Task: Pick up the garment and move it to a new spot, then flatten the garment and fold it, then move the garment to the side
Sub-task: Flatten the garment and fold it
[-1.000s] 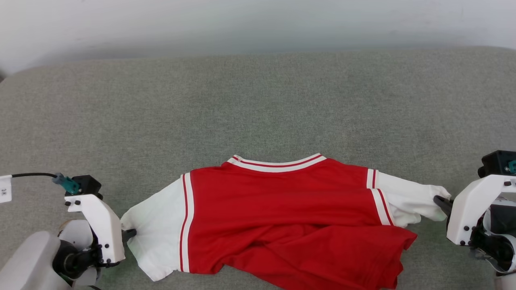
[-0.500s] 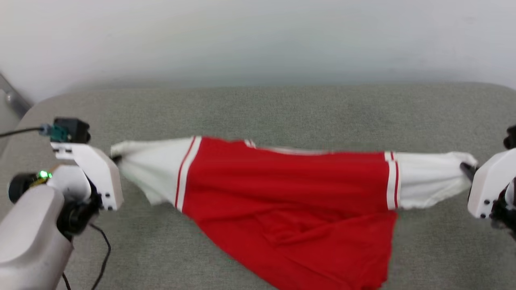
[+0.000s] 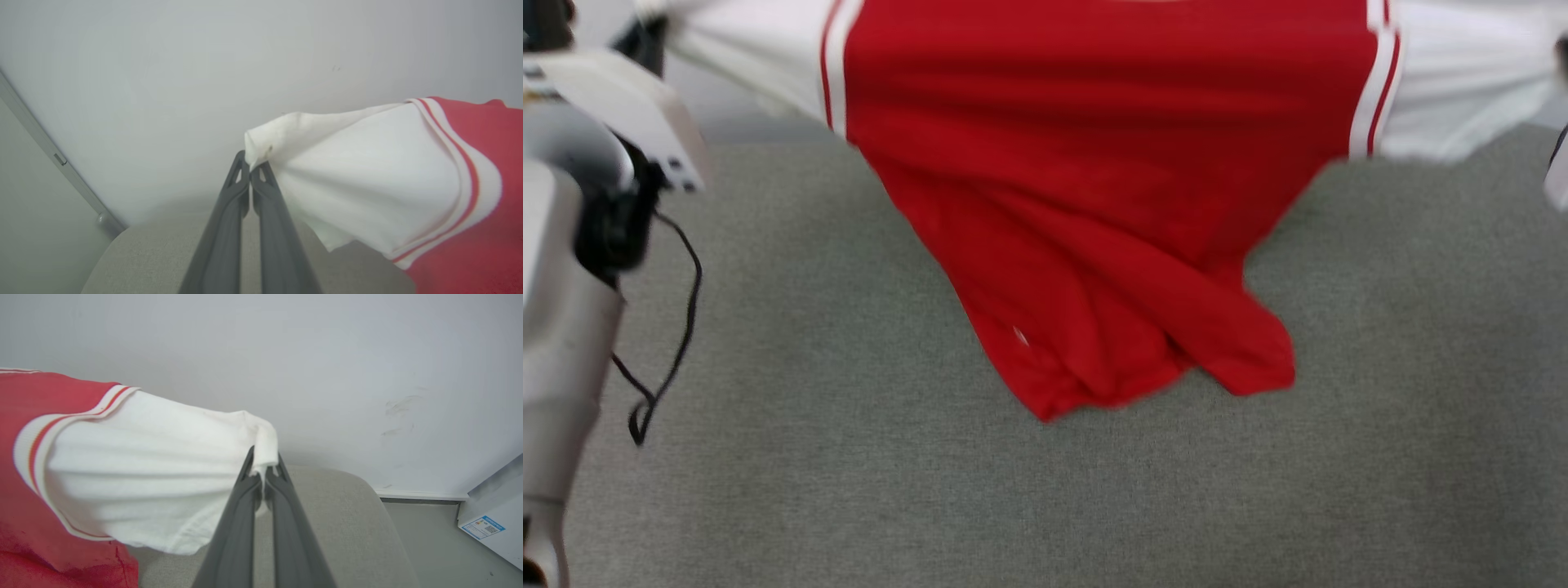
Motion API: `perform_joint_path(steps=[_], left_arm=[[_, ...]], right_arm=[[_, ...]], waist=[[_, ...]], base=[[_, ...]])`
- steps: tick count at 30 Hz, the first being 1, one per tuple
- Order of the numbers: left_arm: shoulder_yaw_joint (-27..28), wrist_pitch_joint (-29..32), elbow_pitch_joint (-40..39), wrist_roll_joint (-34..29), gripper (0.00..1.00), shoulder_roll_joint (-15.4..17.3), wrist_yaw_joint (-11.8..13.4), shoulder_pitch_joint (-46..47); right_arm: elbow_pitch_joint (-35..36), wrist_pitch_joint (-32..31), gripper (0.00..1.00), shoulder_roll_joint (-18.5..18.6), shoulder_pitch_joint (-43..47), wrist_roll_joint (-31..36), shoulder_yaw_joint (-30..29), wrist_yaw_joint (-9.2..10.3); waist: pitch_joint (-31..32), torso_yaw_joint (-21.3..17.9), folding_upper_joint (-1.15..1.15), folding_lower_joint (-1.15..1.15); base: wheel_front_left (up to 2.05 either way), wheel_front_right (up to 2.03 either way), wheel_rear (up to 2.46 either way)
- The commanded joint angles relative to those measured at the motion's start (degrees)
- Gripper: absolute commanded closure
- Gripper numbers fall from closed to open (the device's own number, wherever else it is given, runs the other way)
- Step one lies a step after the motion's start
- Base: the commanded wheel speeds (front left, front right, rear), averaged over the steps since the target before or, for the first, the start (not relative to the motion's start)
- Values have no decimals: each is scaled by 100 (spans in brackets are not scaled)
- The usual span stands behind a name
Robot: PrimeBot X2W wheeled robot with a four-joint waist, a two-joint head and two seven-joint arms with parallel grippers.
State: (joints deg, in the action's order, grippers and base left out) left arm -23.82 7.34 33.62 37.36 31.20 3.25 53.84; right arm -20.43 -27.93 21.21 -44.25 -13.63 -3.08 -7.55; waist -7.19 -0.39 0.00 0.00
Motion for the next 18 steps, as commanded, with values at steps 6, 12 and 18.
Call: perform_joint_path(steps=[6,12,18], left_arm=[[272,-626,454,-101,100,38,-83,1206],[414,-1196,648,-274,100,213,-224,2264],[521,-1659,646,-351,100,302,-336,3015]], right_arm=[[-330,669,100,7,-1364,291,-22,12],[-619,1393,100,-160,-2618,538,20,12],[-737,2017,100,-248,-3567,673,58,12]], waist=[[-845,-145,0,0],[-1492,-285,0,0],[-2076,-318,0,0]], base=[[0,0,0],[0,0,0],[0,0,0]])
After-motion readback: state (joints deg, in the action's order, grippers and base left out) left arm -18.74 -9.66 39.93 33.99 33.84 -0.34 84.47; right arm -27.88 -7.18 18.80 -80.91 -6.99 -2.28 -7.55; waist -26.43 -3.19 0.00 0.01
